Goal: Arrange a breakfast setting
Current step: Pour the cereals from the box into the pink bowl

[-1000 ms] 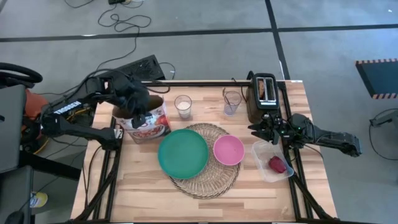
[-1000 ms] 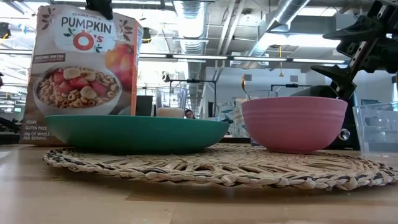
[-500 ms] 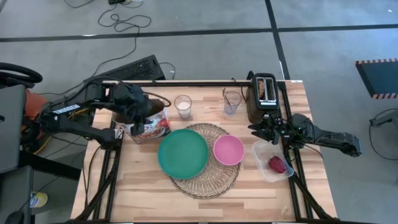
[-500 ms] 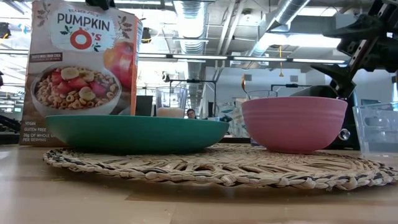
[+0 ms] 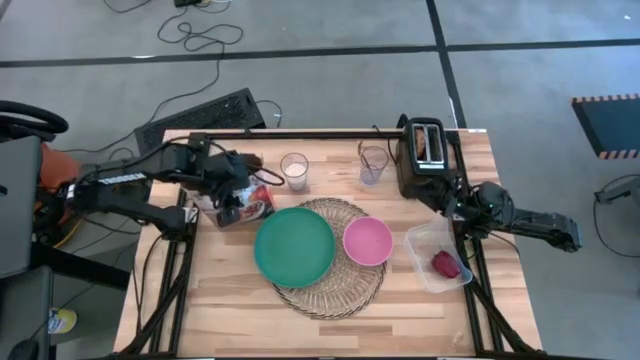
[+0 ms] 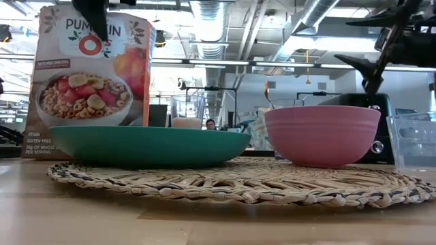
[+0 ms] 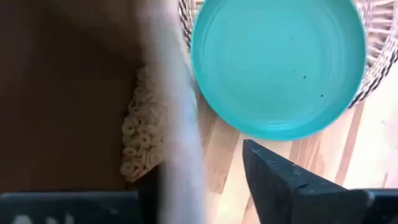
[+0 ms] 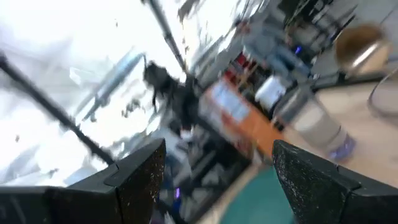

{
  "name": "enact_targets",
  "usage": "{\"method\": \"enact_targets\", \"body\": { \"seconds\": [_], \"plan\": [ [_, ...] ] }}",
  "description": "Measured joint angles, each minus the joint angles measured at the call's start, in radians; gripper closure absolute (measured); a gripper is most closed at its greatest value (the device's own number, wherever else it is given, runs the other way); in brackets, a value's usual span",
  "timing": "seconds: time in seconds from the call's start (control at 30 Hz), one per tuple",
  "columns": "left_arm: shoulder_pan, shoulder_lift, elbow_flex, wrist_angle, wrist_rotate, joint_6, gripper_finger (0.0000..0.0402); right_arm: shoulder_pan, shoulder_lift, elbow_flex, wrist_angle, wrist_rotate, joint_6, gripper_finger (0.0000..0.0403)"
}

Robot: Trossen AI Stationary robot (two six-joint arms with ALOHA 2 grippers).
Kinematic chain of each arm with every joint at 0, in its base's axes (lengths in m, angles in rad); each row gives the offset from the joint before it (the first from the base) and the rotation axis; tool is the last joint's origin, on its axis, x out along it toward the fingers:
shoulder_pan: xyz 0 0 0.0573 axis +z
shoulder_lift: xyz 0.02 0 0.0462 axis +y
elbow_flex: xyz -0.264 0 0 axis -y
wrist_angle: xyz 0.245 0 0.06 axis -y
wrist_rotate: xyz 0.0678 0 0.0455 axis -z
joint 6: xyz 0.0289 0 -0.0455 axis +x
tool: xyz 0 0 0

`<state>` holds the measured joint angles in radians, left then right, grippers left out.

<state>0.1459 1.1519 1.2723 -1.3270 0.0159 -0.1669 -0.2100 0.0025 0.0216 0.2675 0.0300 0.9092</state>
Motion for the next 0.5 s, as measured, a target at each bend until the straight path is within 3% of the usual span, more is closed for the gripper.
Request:
{"method": "enact_targets", "body": {
  "seconds": [0.13, 0.5],
  "plan": [
    [0.000, 0.036, -0.014, -0.010, -0.044, 0.000, 0.0326, 0.000, 0.000, 0.000, 0.013, 0.082, 0.035, 0.0083],
    [0.000, 0.160, -0.009, -0.047, -0.088, 0.065, 0.0384, 0.000, 0.000, 0.000, -0.006, 0.079, 0.035, 0.0083]
  ]
}}
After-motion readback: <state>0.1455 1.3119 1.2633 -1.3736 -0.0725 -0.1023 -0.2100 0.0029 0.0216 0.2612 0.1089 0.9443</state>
